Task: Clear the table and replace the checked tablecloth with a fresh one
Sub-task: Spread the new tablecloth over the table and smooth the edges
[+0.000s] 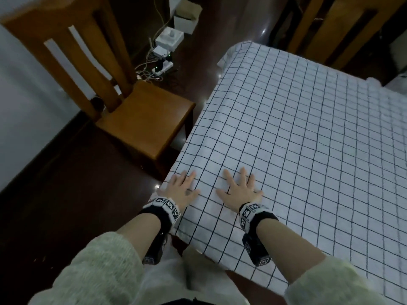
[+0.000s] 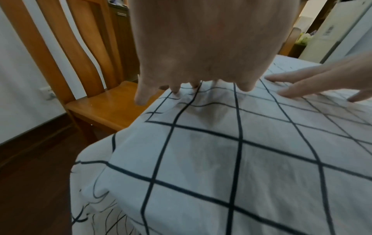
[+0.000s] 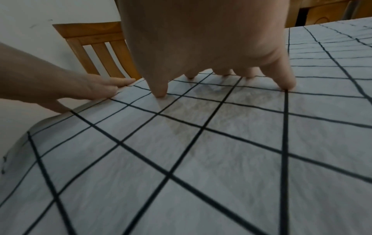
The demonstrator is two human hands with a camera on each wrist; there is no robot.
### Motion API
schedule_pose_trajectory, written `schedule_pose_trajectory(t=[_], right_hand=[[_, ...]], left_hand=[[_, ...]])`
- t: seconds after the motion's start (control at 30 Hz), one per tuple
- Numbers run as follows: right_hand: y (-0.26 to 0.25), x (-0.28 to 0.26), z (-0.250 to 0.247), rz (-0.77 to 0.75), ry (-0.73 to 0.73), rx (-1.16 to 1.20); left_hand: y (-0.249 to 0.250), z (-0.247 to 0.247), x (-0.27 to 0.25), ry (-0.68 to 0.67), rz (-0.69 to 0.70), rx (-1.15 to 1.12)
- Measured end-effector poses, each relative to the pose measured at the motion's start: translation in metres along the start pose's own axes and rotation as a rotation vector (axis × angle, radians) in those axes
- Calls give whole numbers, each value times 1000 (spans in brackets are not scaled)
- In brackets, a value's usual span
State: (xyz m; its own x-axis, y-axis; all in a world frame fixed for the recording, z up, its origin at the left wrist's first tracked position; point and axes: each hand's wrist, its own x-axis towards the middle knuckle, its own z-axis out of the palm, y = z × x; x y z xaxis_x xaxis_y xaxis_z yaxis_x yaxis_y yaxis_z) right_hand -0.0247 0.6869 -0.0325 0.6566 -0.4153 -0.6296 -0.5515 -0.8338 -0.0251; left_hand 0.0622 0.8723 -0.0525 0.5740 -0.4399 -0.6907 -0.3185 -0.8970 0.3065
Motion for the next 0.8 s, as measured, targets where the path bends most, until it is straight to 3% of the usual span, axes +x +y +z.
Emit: schedule_pose_trajectory(t=[0.5, 0.8], right_hand=[[-6, 14, -14, 23, 9, 20], [-7, 22, -20, 23, 17, 14]], left_hand=[[8, -27, 26, -23, 15, 125], [6, -22, 31, 79, 41, 70]])
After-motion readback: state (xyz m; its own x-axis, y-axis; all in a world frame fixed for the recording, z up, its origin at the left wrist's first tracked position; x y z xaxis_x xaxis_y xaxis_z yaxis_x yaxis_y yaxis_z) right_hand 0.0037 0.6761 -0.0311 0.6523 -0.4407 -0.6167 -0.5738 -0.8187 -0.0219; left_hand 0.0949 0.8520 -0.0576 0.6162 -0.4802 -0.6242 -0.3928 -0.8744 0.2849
